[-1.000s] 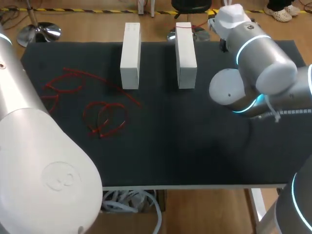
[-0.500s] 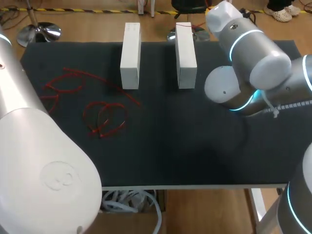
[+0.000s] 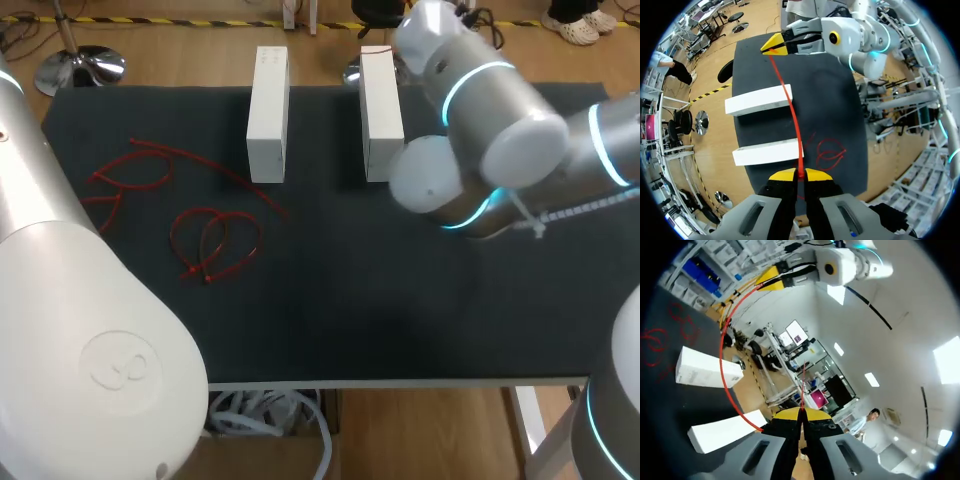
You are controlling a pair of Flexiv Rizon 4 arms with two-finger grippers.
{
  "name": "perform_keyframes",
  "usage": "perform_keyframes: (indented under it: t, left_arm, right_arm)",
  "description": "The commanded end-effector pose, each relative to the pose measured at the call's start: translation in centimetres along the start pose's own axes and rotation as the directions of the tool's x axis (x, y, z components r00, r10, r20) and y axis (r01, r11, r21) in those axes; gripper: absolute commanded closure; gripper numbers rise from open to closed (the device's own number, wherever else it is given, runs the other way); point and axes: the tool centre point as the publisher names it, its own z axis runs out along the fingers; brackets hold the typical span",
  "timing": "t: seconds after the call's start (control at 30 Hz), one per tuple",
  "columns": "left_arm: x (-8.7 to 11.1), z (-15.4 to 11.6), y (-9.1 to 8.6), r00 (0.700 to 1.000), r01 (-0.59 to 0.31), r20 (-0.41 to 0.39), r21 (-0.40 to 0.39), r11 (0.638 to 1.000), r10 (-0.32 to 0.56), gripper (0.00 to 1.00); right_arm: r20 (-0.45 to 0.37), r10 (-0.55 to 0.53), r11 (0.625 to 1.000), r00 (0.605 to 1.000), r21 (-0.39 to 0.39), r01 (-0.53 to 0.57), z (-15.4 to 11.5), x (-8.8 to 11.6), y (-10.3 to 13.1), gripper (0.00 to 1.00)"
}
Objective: Grab the tape and strap the tape.
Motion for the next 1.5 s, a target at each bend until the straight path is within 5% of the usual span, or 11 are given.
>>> perform_keyframes:
  t: [0.03, 0.27, 0.4, 0.7, 0.93, 1.5]
  left_arm:
    - [0.0, -0.1, -0.1, 1.000, 0.001, -0.001, -0.004, 1.000, -0.001, 1.00]
    - [0.0, -0.1, -0.1, 1.000, 0.001, -0.001, -0.004, 1.000, -0.001, 1.00]
    - [0.0, -0.1, -0.1, 1.000, 0.001, -0.001, -0.004, 1.000, -0.001, 1.00]
    - [0.0, -0.1, -0.1, 1.000, 0.001, -0.001, -0.004, 1.000, -0.001, 1.00]
    - [0.0, -0.1, -0.1, 1.000, 0.001, -0.001, -0.004, 1.000, -0.001, 1.00]
    - [0.0, -0.1, -0.1, 1.000, 0.001, -0.001, -0.004, 1.000, -0.001, 1.00]
  right_arm:
    - [0.093, -0.153, 0.943, 0.984, 0.312, 0.117, 0.1, 1.1, 1.6, 1.00]
    - [0.130, -0.318, 0.851, 0.939, 0.476, 0.222, 0.2, 1.4, 3.6, 1.00]
    - [0.122, -0.479, 0.732, 0.870, 0.602, 0.318, 0.2, 1.5, 4.6, 1.00]
    - [0.121, -0.556, 0.671, 0.823, 0.649, 0.358, 0.9, 2.2, 6.1, 1.00]
    - [0.185, -0.623, 0.669, 0.760, 0.631, 0.394, 1.4, 1.8, 7.8, 1.00]
    - [0.196, -0.635, 0.710, 0.747, 0.528, 0.465, 1.7, 3.3, 10.4, 1.00]
